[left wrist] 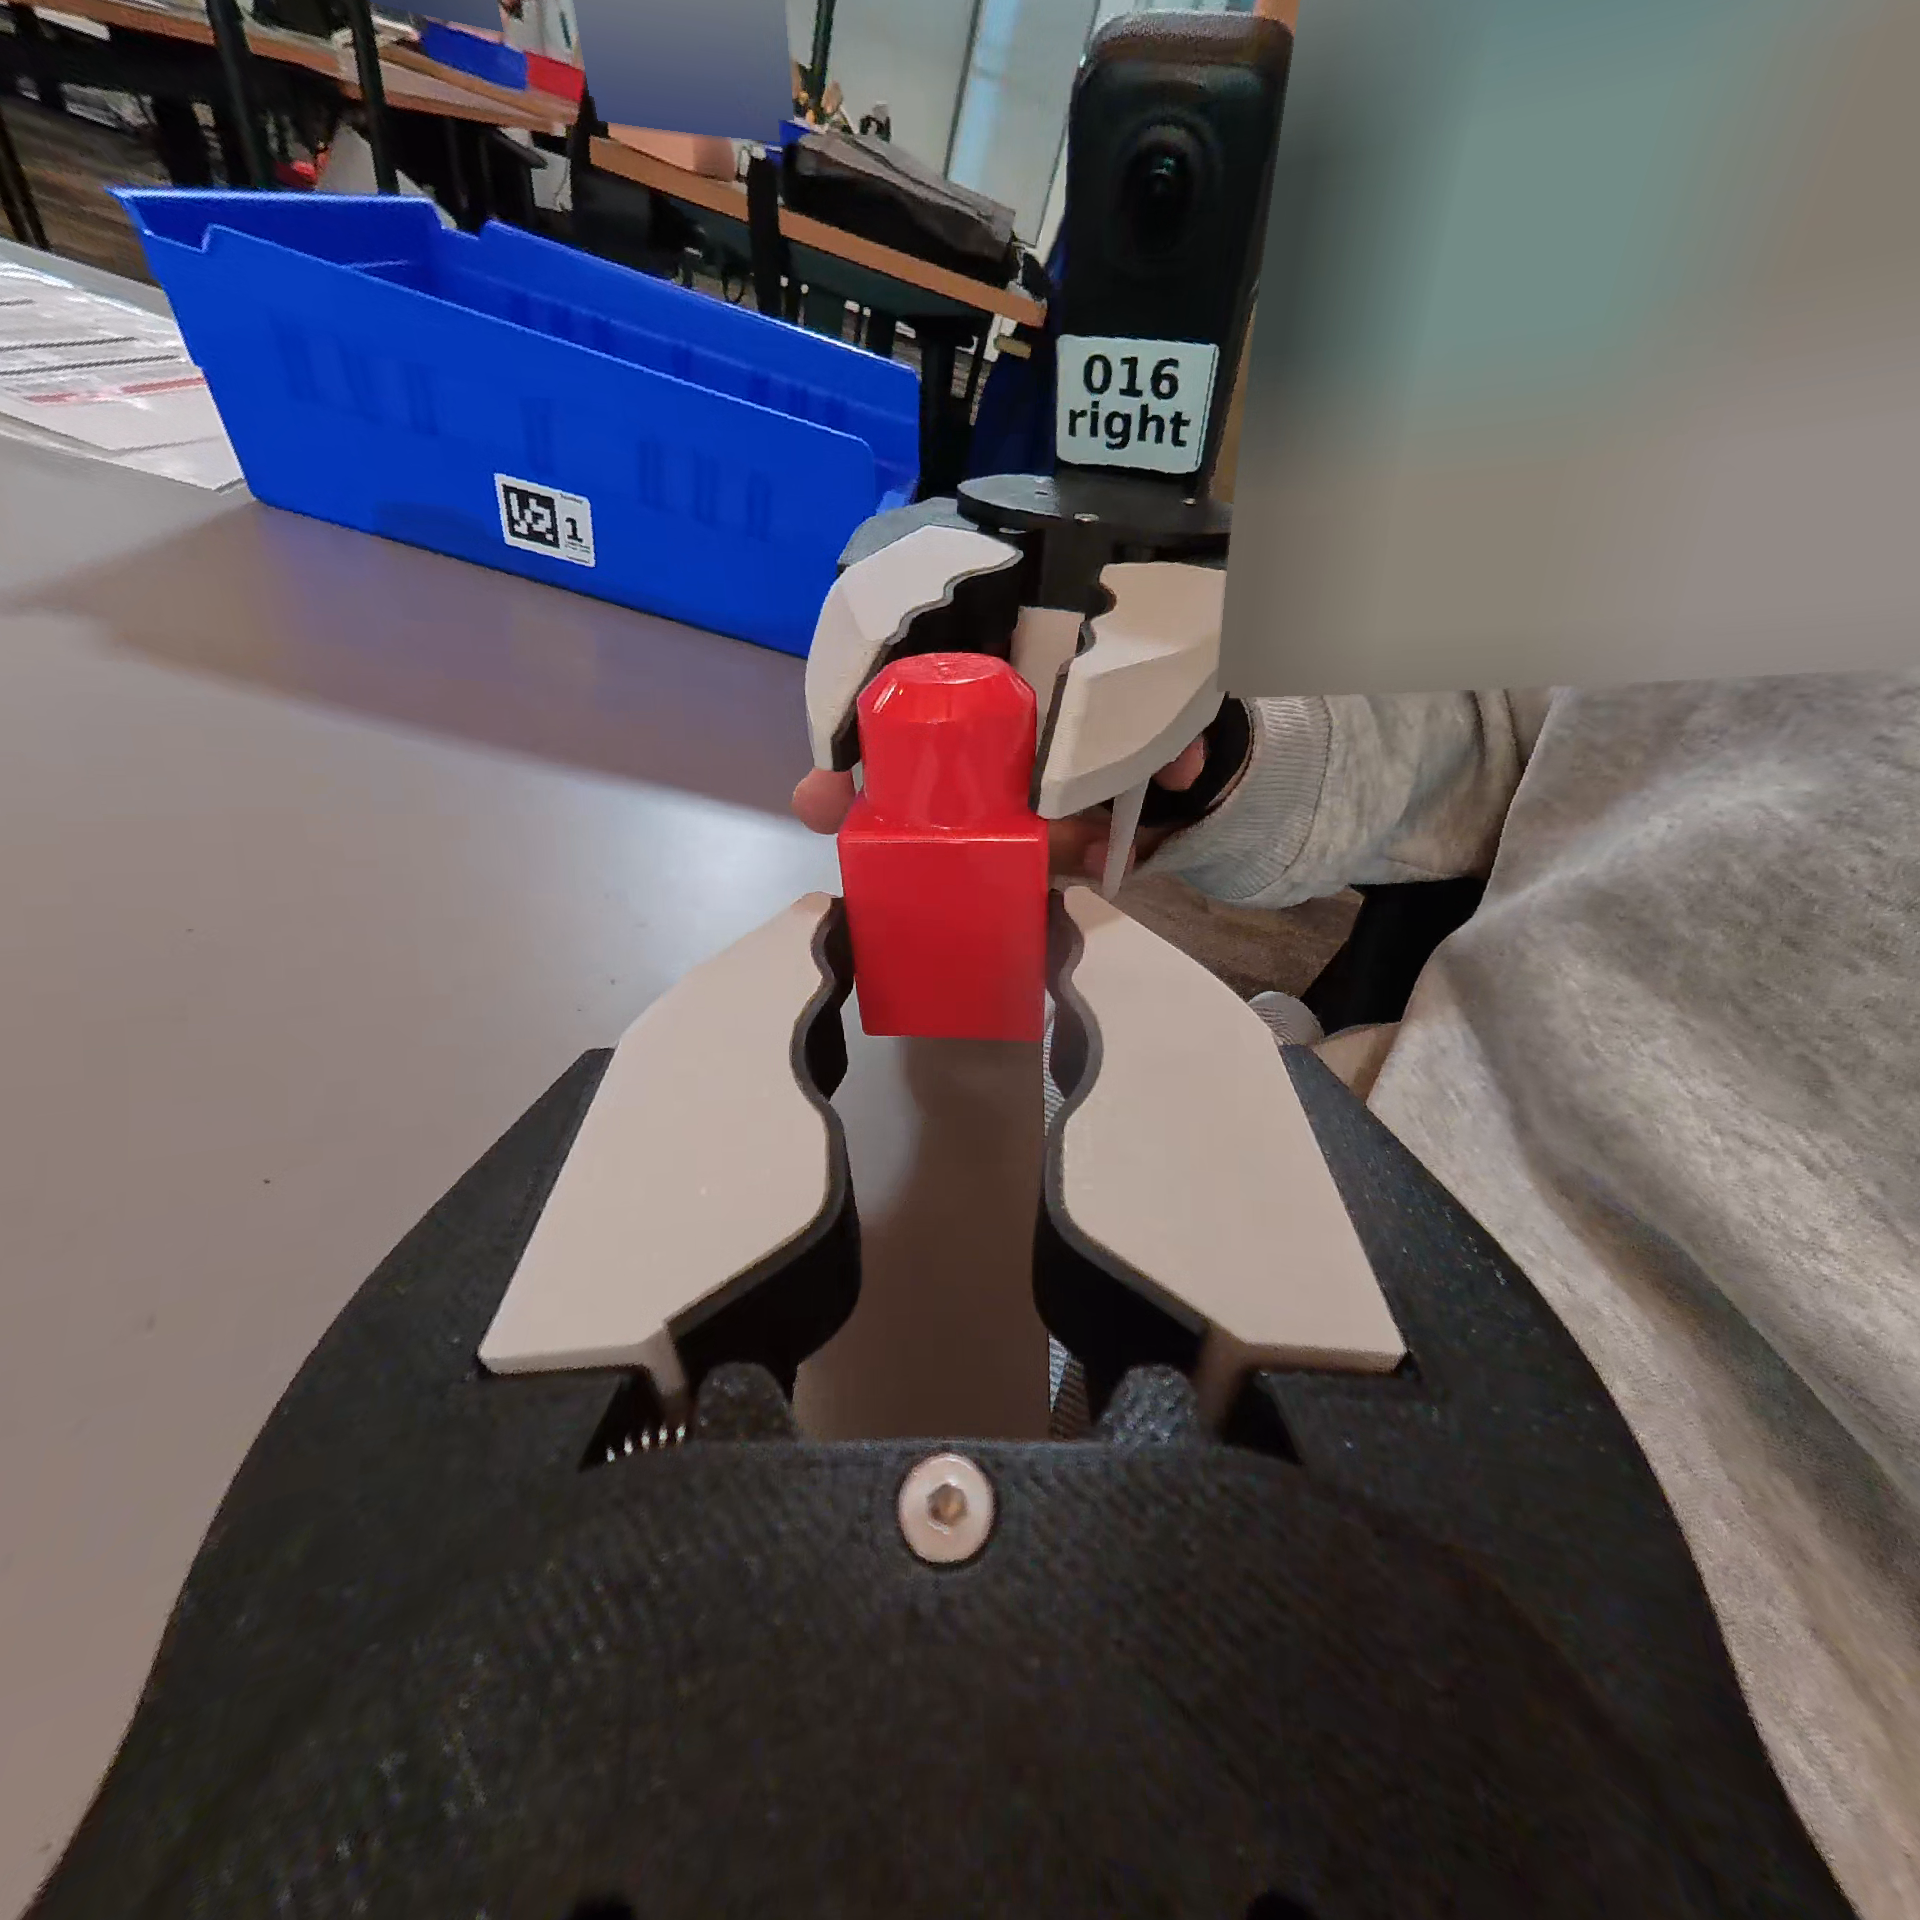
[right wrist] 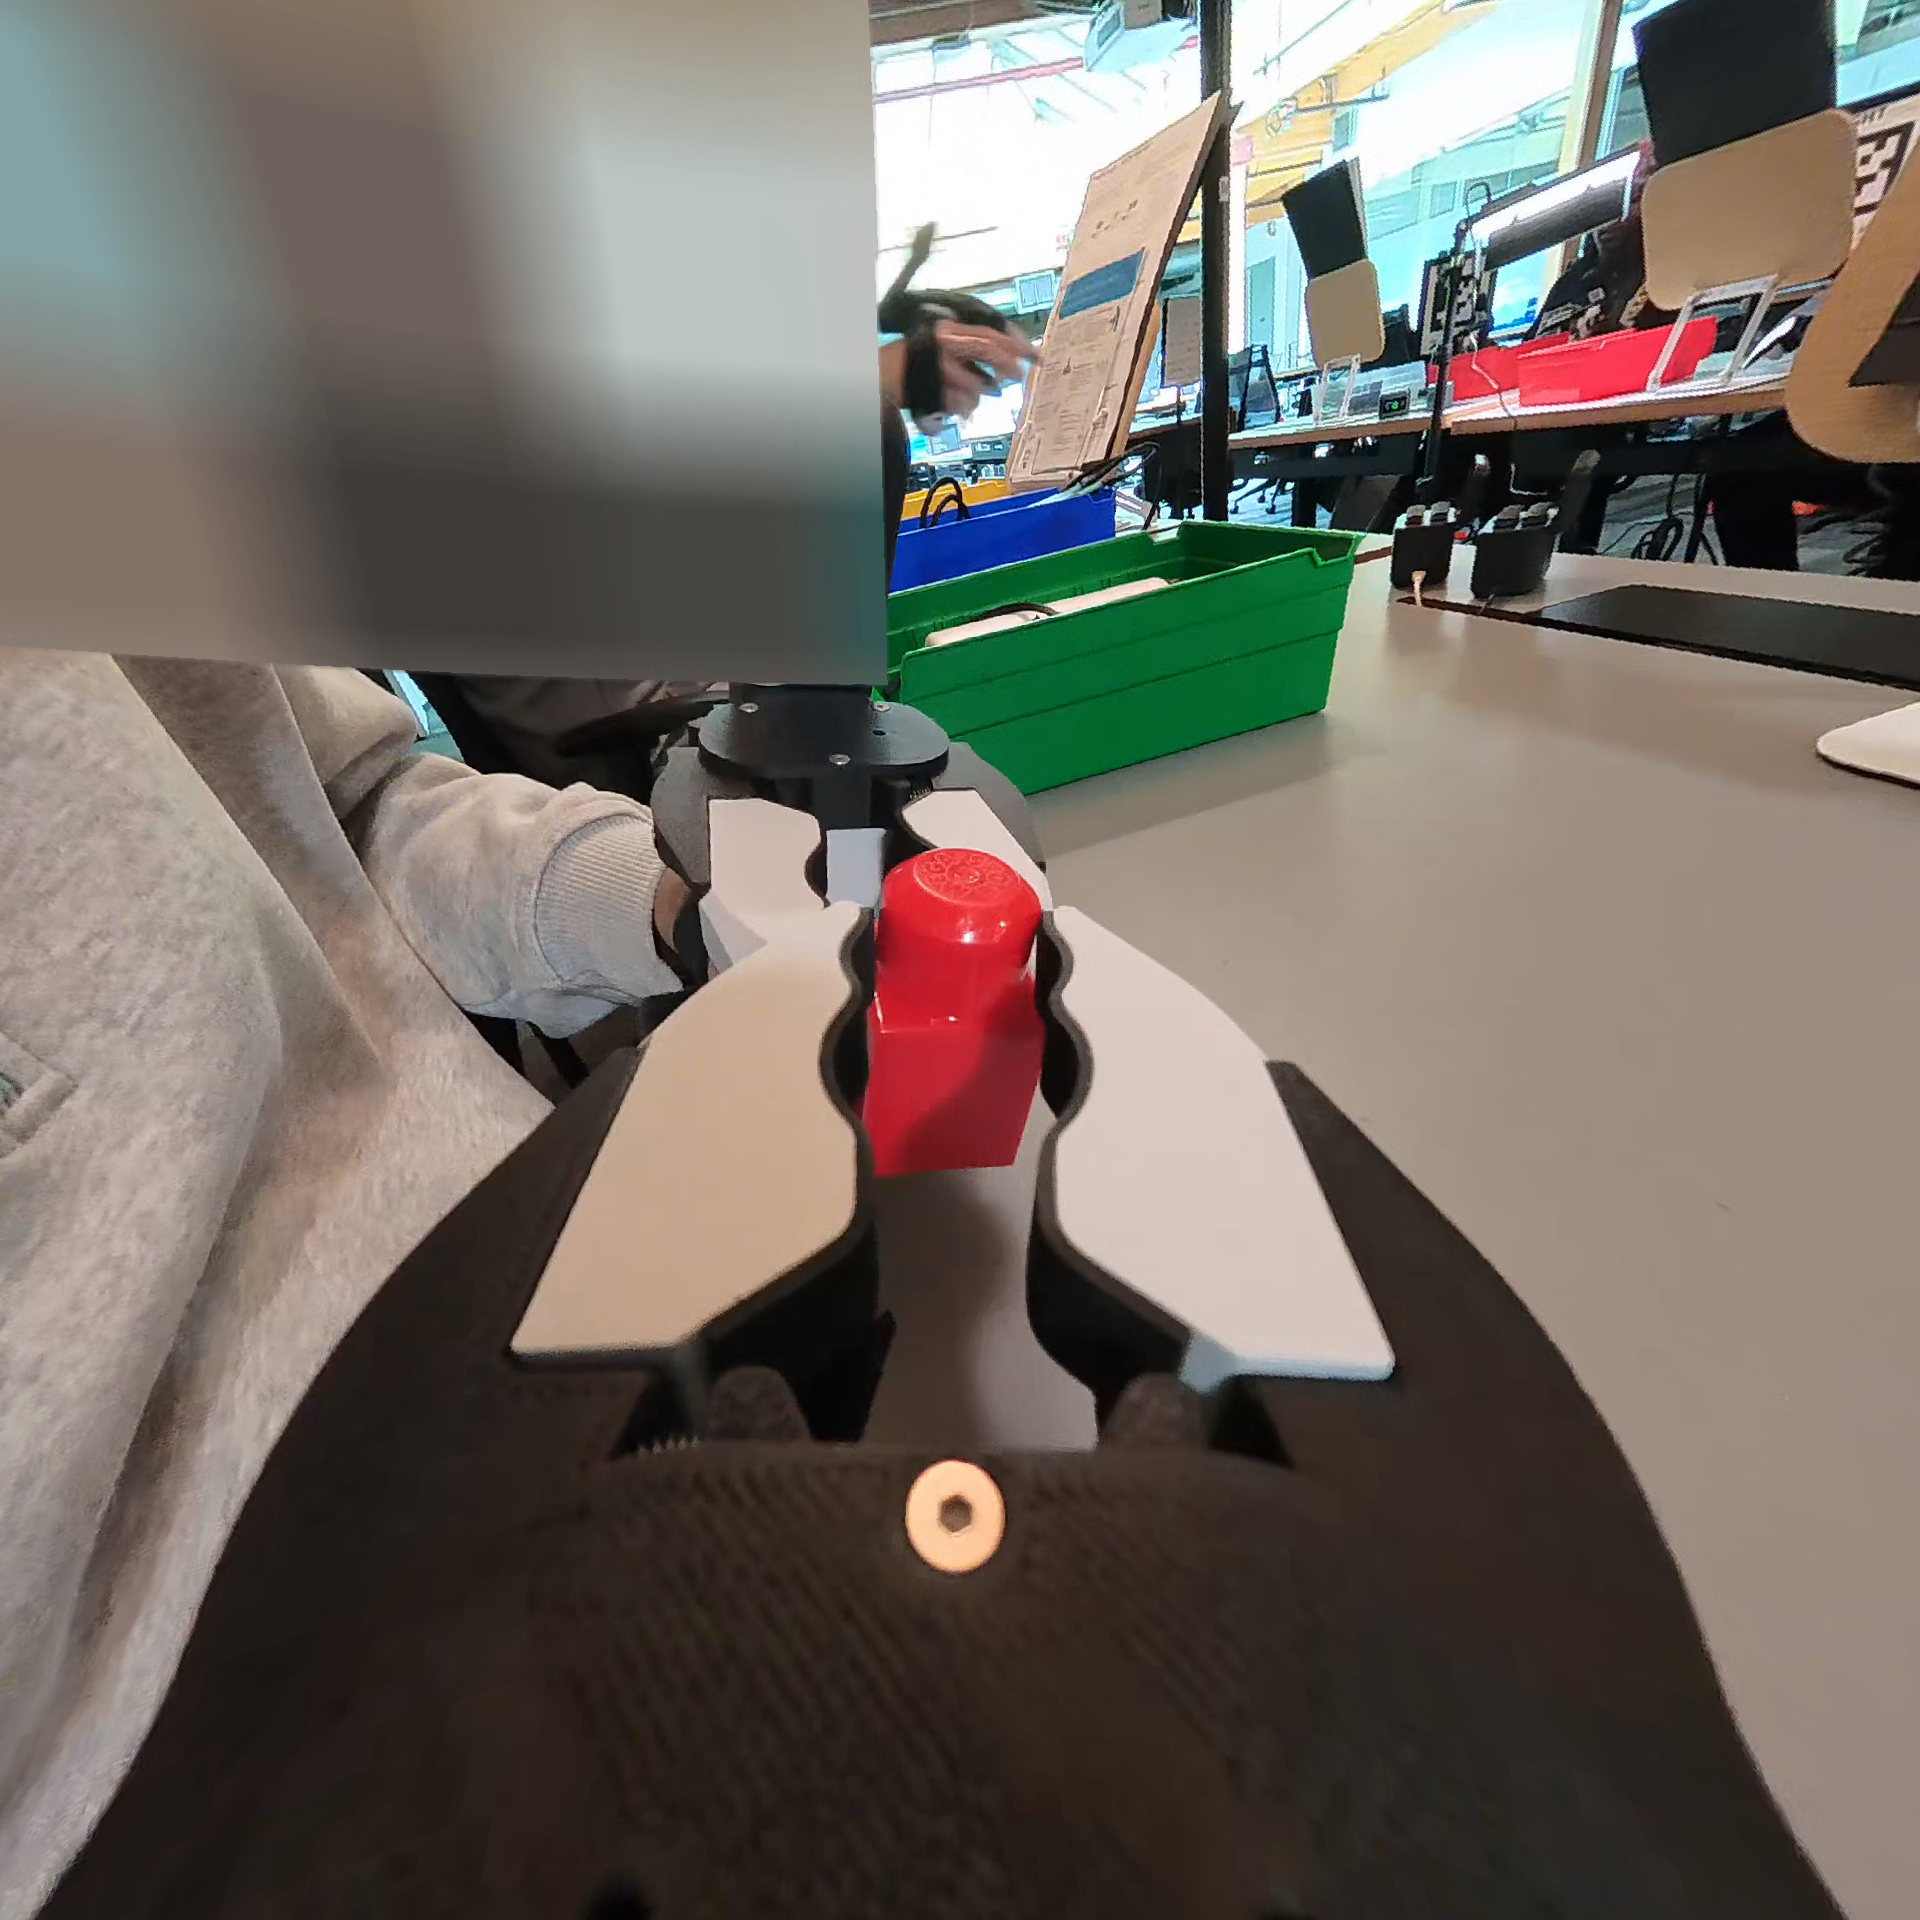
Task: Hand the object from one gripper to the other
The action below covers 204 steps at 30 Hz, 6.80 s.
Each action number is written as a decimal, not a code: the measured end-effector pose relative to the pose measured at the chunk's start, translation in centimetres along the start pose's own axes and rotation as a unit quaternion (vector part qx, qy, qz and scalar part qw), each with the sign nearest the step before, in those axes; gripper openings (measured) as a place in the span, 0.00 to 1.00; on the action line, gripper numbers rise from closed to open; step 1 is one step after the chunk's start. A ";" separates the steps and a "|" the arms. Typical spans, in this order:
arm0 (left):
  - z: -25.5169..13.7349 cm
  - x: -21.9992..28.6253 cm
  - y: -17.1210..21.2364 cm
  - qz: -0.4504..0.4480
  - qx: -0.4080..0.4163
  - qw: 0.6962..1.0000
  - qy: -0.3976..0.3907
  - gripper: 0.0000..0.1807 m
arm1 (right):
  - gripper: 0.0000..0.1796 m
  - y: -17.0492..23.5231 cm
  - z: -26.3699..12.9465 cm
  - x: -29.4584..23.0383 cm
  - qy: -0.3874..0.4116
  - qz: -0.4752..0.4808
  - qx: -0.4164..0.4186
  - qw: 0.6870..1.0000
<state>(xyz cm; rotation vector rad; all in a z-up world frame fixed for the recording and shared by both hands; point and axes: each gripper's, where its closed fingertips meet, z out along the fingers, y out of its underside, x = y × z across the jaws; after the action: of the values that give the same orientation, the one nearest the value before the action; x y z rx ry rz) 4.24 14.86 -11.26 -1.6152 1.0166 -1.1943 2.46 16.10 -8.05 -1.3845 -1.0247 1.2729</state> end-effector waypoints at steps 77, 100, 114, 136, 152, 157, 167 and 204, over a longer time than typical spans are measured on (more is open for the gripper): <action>-0.7 0.7 -1.4 0.014 0.045 0.999 0.021 0.24 | 0.30 -1.9 -1.6 -1.7 -0.056 -0.044 0.038 0.997; -0.9 3.6 -1.2 -0.049 0.046 0.986 0.150 0.30 | 0.19 -0.8 -1.1 -3.4 -0.139 0.035 0.013 0.990; -1.0 0.3 -1.2 0.013 0.047 0.999 0.022 0.20 | 0.19 0.0 0.0 -1.2 0.007 -0.093 -0.028 0.995; -0.2 -0.1 0.8 0.057 -0.021 0.998 -0.008 0.19 | 0.26 -0.5 -0.4 -0.6 0.012 -0.059 -0.001 0.998; -0.4 -0.5 -0.3 0.065 0.019 0.997 -0.035 0.32 | 0.16 -2.7 -1.1 0.4 0.035 -0.060 0.024 0.997; -0.5 -0.9 -0.6 0.043 0.030 0.998 -0.036 0.33 | 0.16 -9.8 -7.6 4.9 0.197 -0.107 0.076 0.972; 0.0 -0.8 -0.5 0.031 0.028 0.998 -0.039 0.31 | 0.17 -3.2 -31.9 19.7 0.579 0.009 -0.055 0.814; -2.9 -3.0 -1.6 0.030 0.062 0.994 -0.083 0.00 | 0.30 1.8 -1.7 7.1 0.164 0.024 -0.046 0.985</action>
<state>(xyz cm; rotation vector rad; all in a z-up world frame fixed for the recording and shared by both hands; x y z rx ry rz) 0.99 17.65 -10.02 -1.5477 0.8620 -1.0441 4.84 22.52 -11.17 -1.6349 -0.8333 0.9979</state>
